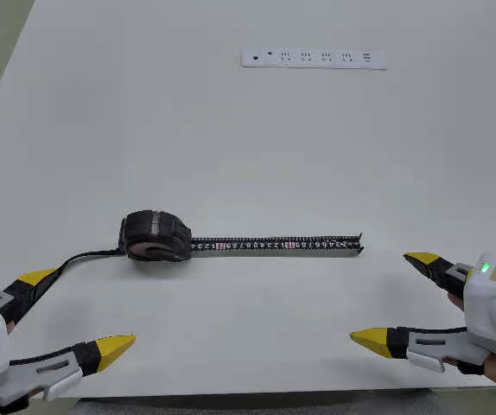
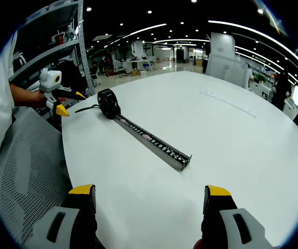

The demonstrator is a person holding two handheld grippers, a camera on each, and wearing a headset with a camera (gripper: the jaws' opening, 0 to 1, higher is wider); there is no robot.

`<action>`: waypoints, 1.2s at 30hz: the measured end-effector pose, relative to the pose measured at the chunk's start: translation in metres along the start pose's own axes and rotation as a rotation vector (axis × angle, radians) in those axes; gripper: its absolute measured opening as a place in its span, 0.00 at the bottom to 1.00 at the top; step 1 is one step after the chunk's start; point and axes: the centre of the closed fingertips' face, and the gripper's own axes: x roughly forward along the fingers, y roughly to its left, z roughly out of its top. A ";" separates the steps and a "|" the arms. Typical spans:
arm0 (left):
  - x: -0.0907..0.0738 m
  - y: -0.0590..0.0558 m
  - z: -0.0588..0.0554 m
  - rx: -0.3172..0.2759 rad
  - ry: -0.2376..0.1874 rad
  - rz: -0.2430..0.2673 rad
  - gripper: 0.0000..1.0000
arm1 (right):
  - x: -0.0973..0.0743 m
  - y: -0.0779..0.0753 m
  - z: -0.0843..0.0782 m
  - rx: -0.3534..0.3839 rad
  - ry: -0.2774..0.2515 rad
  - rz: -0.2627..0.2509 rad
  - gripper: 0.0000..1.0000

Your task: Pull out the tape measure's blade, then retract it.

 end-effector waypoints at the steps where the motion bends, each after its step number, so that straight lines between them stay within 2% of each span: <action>1: 0.000 0.000 0.000 -0.003 -0.001 -0.002 0.79 | 0.000 0.001 -0.001 -0.004 0.006 0.002 0.84; 8: 0.001 -0.002 0.000 -0.012 0.001 -0.005 0.79 | -0.001 0.001 -0.001 0.001 0.005 0.000 0.85; 10: 0.001 0.001 0.001 -0.003 -0.001 0.013 0.79 | -0.002 0.002 0.001 -0.004 -0.001 -0.002 0.86; 12: 0.002 -0.001 0.002 -0.029 0.002 0.006 0.79 | -0.001 0.002 0.001 0.005 -0.002 0.002 0.86; 15: 0.006 -0.003 0.006 -0.017 0.001 0.012 0.80 | -0.001 0.000 0.002 0.009 -0.008 -0.002 0.87; 17: 0.010 -0.001 0.010 -0.015 -0.002 0.035 0.81 | -0.001 0.000 0.003 0.006 -0.010 -0.004 0.87; 36: 0.041 -0.012 0.037 -0.074 -0.022 0.023 0.81 | 0.001 -0.006 0.008 0.002 -0.014 -0.003 0.87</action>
